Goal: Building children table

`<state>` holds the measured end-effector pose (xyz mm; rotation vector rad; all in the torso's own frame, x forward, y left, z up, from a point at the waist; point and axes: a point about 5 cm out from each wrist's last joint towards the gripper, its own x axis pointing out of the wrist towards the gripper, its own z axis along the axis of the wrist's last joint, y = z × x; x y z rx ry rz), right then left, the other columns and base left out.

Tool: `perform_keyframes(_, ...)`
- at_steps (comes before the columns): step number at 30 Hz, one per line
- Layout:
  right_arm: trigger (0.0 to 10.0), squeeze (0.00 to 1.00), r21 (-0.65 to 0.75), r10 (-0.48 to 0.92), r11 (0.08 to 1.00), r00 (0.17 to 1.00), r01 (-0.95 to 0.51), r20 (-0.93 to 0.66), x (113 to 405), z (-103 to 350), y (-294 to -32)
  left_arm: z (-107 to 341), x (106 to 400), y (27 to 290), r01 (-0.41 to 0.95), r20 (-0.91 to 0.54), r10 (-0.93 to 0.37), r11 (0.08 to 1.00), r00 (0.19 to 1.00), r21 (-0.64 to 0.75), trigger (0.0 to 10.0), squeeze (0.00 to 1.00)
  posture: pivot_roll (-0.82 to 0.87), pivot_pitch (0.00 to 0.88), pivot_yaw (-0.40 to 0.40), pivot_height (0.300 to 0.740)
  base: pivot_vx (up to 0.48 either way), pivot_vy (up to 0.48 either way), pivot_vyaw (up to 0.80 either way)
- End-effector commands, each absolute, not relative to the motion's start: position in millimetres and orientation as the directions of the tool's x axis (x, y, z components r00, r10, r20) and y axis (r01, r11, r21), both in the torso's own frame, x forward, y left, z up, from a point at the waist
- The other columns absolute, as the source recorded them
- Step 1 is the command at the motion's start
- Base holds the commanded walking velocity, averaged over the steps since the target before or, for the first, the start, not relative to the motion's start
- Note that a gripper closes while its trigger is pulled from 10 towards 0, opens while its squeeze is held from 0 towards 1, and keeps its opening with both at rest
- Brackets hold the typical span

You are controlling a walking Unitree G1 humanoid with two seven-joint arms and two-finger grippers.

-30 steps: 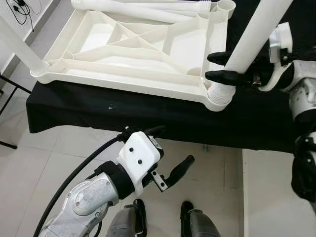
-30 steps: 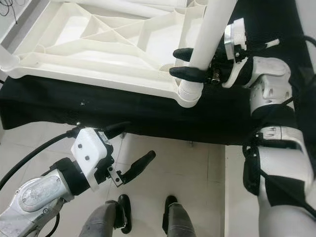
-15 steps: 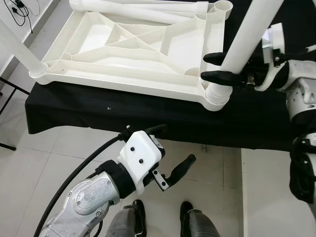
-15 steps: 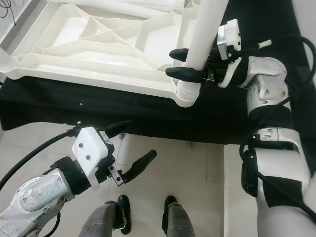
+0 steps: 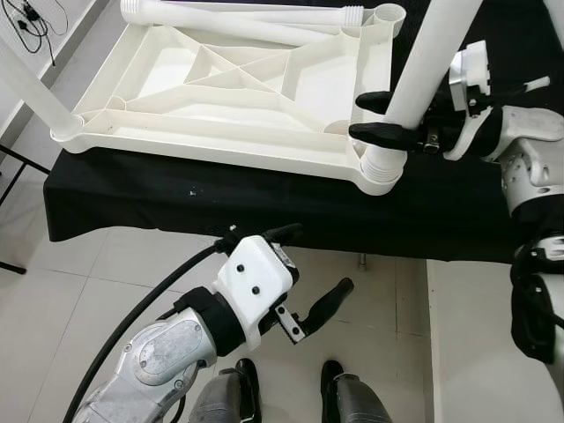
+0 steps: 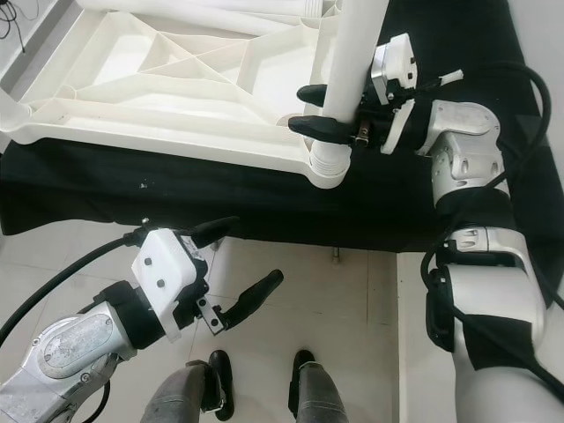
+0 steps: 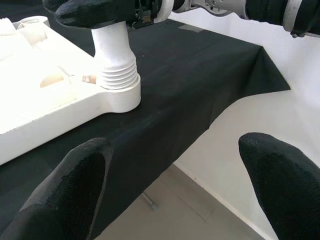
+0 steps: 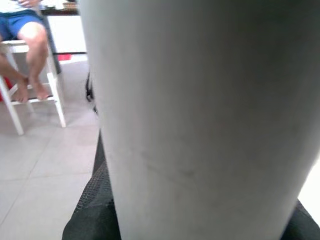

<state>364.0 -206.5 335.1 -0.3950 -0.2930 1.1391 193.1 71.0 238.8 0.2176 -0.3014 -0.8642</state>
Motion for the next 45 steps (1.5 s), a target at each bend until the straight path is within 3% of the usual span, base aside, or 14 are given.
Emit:
perform_keyframes(1, 10.0, 0.00, -0.384, 0.881, 0.409, 0.468, -0.828, -0.070, 370, 307, -209, 234, 192, 69, 0.727, 0.158, -0.781, 0.621, 0.603, 0.292, 10.0, 0.00, 0.14, 0.393, 0.043, 0.740, 0.000, 0.000, 0.00)
perform_keyframes(3, 10.0, 0.00, -0.374, 0.838, 0.486, 0.543, -0.790, -0.056, 371, 303, -213, 234, 192, 68, 0.728, 0.160, -0.782, 0.621, 0.603, 0.291, 10.0, 0.00, 0.13, 0.391, 0.037, 0.740, 0.000, 0.000, 0.00)
perform_keyframes(5, 10.0, 0.00, -0.374, 0.838, 0.486, 0.543, -0.790, -0.056, 371, 303, -213, 234, 192, 68, 0.728, 0.160, -0.782, 0.621, 0.603, 0.291, 10.0, 0.00, 0.13, 0.391, 0.037, 0.740, 0.000, 0.000, 0.00)
perform_keyframes(10, 10.0, 0.00, -0.351, 0.755, 0.610, 0.655, -0.710, -0.013, 365, 292, -217, 233, 194, 66, 0.728, 0.167, -0.783, 0.620, 0.600, 0.292, 10.0, 0.00, 0.11, 0.382, 0.026, 0.740, 0.000, 0.000, 0.00)
perform_keyframes(18, 10.0, 0.00, -0.328, 0.657, 0.712, 0.754, -0.620, 0.000, 353, 276, -213, 233, 196, 65, 0.725, 0.174, -0.781, 0.623, 0.600, 0.293, 10.0, 0.00, 0.09, 0.376, 0.021, 0.740, 0.000, 0.000, 0.00)
perform_keyframes(20, 10.0, 0.00, -0.286, 0.562, 0.799, 0.826, -0.529, 0.042, 352, 270, -204, 232, 197, 65, 0.726, 0.176, -0.781, 0.623, 0.599, 0.293, 10.0, 0.00, 0.08, 0.370, 0.022, 0.740, 0.000, 0.000, 0.00)
perform_keyframes(24, 10.0, 0.00, -0.234, 0.465, 0.869, 0.881, -0.435, 0.086, 351, 266, -197, 232, 198, 65, 0.725, 0.178, -0.781, 0.623, 0.599, 0.294, 10.0, 0.00, 0.08, 0.369, 0.021, 0.740, 0.000, 0.000, 0.00)
perform_keyframes(26, 10.0, 0.00, -0.130, 0.337, 0.938, 0.935, -0.322, 0.114, 347, 257, -185, 232, 199, 64, 0.725, 0.180, -0.782, 0.622, 0.597, 0.295, 10.0, 0.00, 0.08, 0.364, 0.020, 0.740, 0.000, 0.000, 0.00)
perform_keyframes(34, 10.0, 0.00, -0.023, 0.172, 0.985, 0.974, -0.170, 0.146, 329, 244, -165, 232, 201, 64, 0.726, 0.186, -0.784, 0.619, 0.592, 0.300, 10.0, 0.00, 0.07, 0.352, 0.025, 0.740, 0.000, 0.000, 0.00)
perform_keyframes(45, 10.0, 0.00, -0.104, 0.038, 0.994, 0.993, -0.027, 0.114, 309, 240, -135, 232, 204, 64, 0.723, 0.196, -0.785, 0.618, 0.587, 0.309, 10.0, 0.00, 0.07, 0.337, 0.024, 0.740, 0.000, 0.000, 0.00)
